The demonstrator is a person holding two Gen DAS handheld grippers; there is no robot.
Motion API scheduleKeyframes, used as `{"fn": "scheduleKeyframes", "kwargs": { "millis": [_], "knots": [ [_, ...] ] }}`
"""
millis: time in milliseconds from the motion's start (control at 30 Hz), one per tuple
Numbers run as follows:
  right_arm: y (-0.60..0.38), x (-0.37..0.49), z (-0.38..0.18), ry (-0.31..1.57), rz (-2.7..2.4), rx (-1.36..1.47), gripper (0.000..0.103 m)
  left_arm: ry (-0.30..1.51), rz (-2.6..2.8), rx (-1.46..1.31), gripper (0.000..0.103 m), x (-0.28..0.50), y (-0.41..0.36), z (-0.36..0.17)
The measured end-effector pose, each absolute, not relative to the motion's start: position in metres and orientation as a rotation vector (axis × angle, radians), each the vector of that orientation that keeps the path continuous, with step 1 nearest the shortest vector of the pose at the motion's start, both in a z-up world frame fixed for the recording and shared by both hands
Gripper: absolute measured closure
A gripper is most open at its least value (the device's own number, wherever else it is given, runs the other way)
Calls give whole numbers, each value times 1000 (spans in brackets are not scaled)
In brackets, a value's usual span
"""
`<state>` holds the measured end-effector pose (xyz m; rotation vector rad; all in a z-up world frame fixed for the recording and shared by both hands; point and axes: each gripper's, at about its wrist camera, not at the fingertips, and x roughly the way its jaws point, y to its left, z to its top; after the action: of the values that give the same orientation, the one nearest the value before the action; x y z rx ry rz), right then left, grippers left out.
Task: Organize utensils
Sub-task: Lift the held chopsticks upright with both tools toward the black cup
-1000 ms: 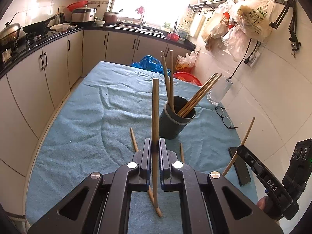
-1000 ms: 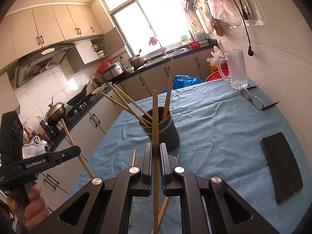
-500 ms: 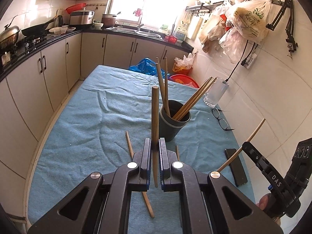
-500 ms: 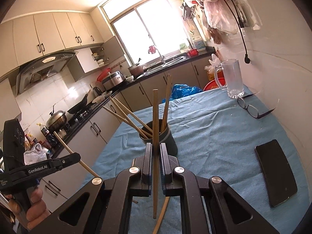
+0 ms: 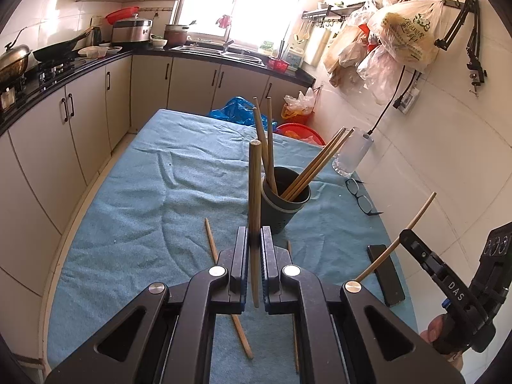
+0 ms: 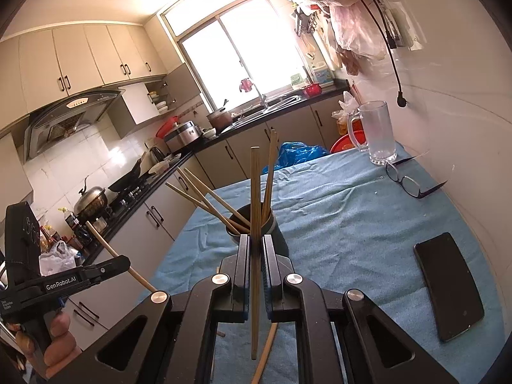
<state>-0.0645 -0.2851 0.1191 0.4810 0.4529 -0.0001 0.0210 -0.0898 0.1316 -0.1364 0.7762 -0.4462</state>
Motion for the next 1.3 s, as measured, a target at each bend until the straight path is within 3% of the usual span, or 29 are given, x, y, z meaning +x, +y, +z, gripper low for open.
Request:
{"fn": "scheduleKeyframes", "kwargs": {
  "millis": [1300],
  "knots": [
    [-292,-53,137,411,6,481,96,755,-442,-86,97,31,-104,135]
  ]
}}
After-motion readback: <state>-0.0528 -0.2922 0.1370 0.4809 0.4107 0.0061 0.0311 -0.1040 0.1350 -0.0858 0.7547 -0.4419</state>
